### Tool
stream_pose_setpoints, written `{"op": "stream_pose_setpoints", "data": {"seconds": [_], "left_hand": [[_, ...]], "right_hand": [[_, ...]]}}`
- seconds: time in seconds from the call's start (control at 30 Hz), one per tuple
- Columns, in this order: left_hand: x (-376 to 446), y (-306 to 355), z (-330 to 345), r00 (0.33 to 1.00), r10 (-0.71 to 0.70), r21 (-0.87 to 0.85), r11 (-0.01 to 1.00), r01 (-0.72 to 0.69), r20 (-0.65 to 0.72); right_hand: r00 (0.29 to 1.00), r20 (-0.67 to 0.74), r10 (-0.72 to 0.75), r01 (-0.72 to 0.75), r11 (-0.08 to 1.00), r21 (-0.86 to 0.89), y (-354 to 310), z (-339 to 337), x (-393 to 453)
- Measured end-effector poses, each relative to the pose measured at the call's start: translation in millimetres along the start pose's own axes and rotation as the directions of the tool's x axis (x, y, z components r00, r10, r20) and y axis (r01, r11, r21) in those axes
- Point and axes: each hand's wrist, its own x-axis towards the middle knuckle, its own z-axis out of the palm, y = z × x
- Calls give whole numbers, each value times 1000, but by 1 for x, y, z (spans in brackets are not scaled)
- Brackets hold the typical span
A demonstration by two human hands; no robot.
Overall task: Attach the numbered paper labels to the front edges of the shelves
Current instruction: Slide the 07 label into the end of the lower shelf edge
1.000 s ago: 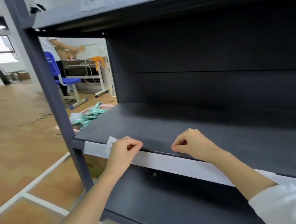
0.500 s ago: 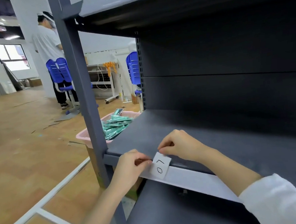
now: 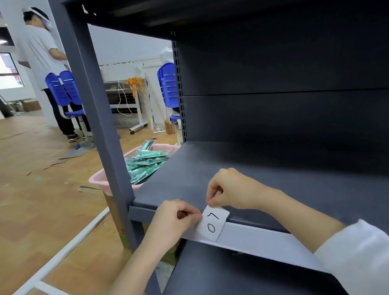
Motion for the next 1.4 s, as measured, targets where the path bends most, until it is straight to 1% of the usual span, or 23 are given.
{"op": "stream_pose_setpoints", "data": {"seconds": [0.17, 0.3, 0.4, 0.5, 0.57, 0.83, 1.0, 1.1, 1.27, 1.4], "left_hand": [[2, 2, -1, 998, -17, 13, 1000, 16, 57], [2, 4, -1, 997, -21, 26, 999, 20, 73], [4, 8, -4, 994, -27, 71, 997, 19, 106], [8, 14, -5, 987, -15, 141, 990, -7, 160], [10, 17, -4, 984, 3, 158, 987, -32, 178], [13, 19, -2, 980, 3, 143, 989, -32, 199], [14, 20, 1, 975, 7, 150, 988, -41, 223], [16, 21, 5, 980, 7, 128, 991, -34, 200], [18, 20, 7, 985, -26, 95, 995, 10, 170], [18, 19, 8, 986, -36, 69, 997, 25, 162]], "right_hand": [[998, -40, 38, -35, 997, 74, 8, -1, -15], [986, -102, 135, -121, 984, 133, 18, 4, -27], [969, -149, 196, -169, 970, 175, 22, 8, -36], [957, -184, 223, -182, 959, 217, 22, 13, -43], [949, -199, 246, -193, 948, 254, 22, 16, -47], [921, -250, 299, -205, 917, 341, 26, 25, -54], [931, -234, 281, -209, 934, 289, 28, 22, -56], [941, -209, 268, -216, 947, 238, 29, 17, -58], [958, -197, 210, -187, 974, 128, 28, 11, -57], [966, -149, 212, -196, 974, 113, 29, 8, -57]]}}
